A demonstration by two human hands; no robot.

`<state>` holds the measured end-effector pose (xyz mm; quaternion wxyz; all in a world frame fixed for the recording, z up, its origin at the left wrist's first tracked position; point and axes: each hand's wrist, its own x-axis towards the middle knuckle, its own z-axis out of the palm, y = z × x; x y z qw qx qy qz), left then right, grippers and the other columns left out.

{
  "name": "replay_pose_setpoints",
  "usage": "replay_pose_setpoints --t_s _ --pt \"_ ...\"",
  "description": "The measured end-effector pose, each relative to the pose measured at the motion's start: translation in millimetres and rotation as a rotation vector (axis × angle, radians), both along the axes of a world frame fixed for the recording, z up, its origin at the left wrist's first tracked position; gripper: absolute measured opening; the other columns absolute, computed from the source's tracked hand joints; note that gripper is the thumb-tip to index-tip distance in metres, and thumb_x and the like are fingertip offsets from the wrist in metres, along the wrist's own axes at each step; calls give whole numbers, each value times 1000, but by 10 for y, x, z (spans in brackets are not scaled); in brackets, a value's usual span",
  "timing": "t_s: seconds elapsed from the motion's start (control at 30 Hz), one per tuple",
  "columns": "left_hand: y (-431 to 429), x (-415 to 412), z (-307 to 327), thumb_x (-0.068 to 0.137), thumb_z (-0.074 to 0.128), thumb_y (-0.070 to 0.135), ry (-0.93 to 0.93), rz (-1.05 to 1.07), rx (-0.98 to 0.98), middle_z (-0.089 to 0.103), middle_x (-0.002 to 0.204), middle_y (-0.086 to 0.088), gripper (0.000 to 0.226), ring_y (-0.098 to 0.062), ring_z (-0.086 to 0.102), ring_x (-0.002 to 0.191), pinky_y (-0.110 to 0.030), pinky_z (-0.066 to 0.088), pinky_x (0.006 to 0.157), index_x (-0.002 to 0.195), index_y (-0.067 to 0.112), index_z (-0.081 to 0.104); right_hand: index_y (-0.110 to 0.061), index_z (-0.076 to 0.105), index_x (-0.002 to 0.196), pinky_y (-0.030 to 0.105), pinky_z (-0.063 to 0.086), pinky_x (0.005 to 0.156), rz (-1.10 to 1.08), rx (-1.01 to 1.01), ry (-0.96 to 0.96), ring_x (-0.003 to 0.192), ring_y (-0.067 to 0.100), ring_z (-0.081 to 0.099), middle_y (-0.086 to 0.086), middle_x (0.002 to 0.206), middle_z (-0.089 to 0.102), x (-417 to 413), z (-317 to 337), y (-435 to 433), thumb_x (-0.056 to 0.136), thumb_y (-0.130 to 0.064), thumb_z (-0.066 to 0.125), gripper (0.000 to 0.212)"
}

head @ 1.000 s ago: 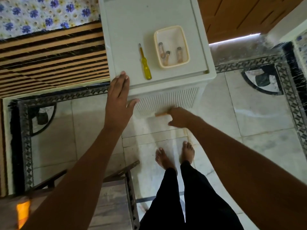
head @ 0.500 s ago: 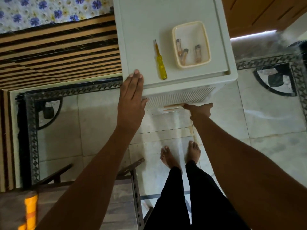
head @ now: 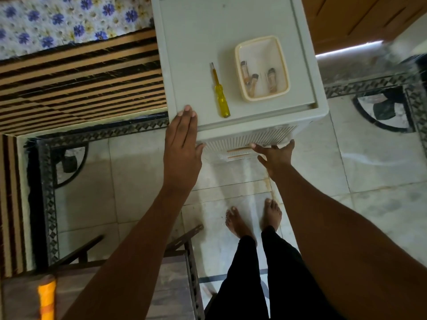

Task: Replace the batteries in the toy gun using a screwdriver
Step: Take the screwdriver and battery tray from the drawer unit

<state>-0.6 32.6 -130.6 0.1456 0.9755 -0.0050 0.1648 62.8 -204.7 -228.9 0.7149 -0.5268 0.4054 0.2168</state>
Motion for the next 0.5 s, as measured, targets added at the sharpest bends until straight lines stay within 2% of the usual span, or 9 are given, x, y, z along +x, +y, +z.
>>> replay_pose_setpoints --t_s 0.07,0.13,0.23,0.3,0.4,0.5 --pt "-6 -3 -14 90 77 11 -8 8 10 44 161 -24 74 -38 37 151 -54 35 124 153 -8 44 -26 20 155 52 53 106 18 -31 -5 137 31 54 13 155 48 4 -31 7 52 -2 101 133" --pt "12 1 -30 90 77 11 -13 15 16 44 161 -23 74 -39 37 151 -53 34 126 153 -7 44 -19 25 154 54 53 108 49 -100 -9 140 31 53 14 154 50 15 -58 -9 52 -6 103 130" --pt "10 1 -51 91 76 12 -20 19 16 43 162 -22 72 -38 37 152 -48 29 129 153 -7 44 -6 40 149 52 51 111 93 -109 -35 140 29 53 13 150 55 51 -68 0 58 -4 100 109" --pt "10 5 -53 91 76 12 -22 15 27 43 162 -21 73 -38 37 152 -45 27 130 154 -7 44 1 55 136 50 54 108 171 -124 -32 131 33 61 12 137 64 79 -64 56 57 -11 102 92" --pt "-4 2 -42 91 78 12 -3 30 43 42 164 -20 75 -36 35 154 -43 25 131 155 -5 43 -4 58 127 52 57 103 191 -155 -25 122 33 65 5 125 66 53 -94 108 40 -28 107 103" --pt "-56 -3 0 90 79 12 22 53 50 41 164 -18 78 -35 35 154 -43 24 130 157 -3 41 -8 57 136 52 55 106 236 -240 -48 125 30 62 3 131 64 2 13 86 40 -43 105 112"
